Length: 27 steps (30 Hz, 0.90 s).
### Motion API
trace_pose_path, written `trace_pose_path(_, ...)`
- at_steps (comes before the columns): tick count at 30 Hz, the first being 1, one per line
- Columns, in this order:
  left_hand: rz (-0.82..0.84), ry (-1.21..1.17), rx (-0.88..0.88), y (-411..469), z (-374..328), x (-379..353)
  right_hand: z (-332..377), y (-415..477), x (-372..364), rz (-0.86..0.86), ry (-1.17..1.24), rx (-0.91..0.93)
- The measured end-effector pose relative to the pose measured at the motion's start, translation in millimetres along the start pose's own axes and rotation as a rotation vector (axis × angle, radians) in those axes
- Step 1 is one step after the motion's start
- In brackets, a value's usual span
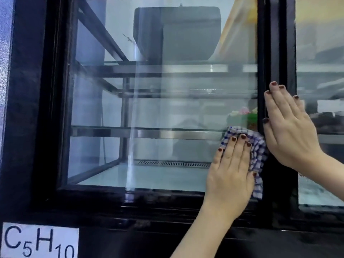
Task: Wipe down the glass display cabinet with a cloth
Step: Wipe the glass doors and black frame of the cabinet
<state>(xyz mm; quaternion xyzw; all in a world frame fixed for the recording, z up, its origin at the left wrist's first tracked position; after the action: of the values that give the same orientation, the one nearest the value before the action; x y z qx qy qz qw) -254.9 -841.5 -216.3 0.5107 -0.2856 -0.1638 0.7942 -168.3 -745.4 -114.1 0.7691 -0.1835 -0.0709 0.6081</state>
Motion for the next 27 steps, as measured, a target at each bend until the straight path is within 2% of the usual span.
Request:
trace_pose_path(5,0.054,0.025,-0.2,-34,21,2,1,-3,2,-0.018,0.025,-0.003)
trace_pose_path(9,0.032,0.026,-0.174,-47,57,5,3,-4,1,-0.015,-0.007,0.002)
trace_pose_path(15,0.003,0.039,0.107,-67,167,5,3,-5,-3,-0.013,-0.073,0.037)
trace_pose_path(19,-0.024,-0.125,0.544,-88,264,9,-1,-6,-9,-0.03,-0.087,0.055)
trace_pose_path(21,-0.02,-0.116,0.74,-100,300,15,-5,-8,-15,-0.039,-0.089,0.06)
trace_pose_path(22,0.012,-0.089,0.782,-108,310,18,-7,-8,-17,-0.048,-0.089,0.06)
trace_pose_path(27,0.286,-0.019,0.756,-161,308,4,-15,-12,-32,-0.074,-0.073,0.058)
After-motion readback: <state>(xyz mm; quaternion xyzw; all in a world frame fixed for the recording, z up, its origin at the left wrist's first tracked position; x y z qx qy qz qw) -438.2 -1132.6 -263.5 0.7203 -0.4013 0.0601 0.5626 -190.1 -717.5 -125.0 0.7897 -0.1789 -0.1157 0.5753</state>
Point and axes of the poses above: each hand's wrist, its own y-axis towards the middle knuckle, its own x-axis out of the back of the hand, z = x × y, the point moved 2 cm from there along y, towards the middle knuckle, and after that the axes turned 4 degrees about y, right-handed, at the moved point
